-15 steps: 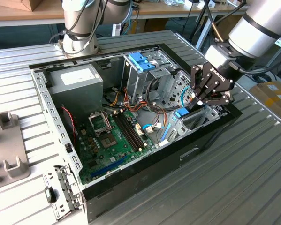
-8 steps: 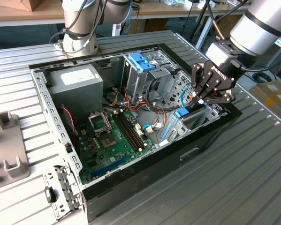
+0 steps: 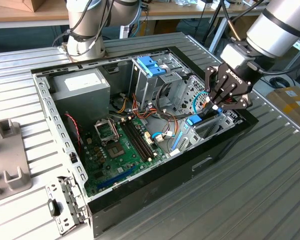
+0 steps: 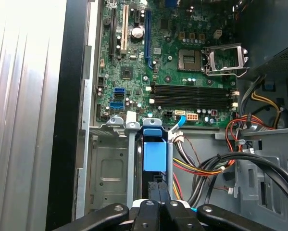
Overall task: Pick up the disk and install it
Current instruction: 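Insert the disk into the insertion slot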
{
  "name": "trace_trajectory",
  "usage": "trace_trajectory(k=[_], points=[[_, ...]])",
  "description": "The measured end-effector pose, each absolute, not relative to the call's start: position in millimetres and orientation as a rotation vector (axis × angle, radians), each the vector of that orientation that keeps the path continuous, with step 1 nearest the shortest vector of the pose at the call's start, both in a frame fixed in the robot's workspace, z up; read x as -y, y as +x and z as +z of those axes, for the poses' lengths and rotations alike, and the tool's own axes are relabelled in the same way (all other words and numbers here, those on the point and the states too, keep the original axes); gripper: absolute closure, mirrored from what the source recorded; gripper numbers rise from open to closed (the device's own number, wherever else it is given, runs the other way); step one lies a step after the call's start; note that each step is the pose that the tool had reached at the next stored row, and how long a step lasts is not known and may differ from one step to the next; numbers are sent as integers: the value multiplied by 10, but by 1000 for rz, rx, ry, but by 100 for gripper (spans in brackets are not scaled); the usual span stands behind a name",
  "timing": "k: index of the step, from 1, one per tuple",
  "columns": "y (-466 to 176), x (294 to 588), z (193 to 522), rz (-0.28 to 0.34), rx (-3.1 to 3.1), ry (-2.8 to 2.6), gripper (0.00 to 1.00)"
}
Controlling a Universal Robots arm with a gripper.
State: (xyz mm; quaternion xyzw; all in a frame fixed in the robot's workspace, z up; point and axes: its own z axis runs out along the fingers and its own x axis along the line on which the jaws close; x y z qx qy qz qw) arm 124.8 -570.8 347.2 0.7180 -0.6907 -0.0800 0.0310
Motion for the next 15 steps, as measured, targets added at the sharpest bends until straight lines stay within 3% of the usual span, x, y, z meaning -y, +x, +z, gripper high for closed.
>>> trace_trajectory(k=[15], points=[[1248,5707,3544,-246,2128,2212,90]])
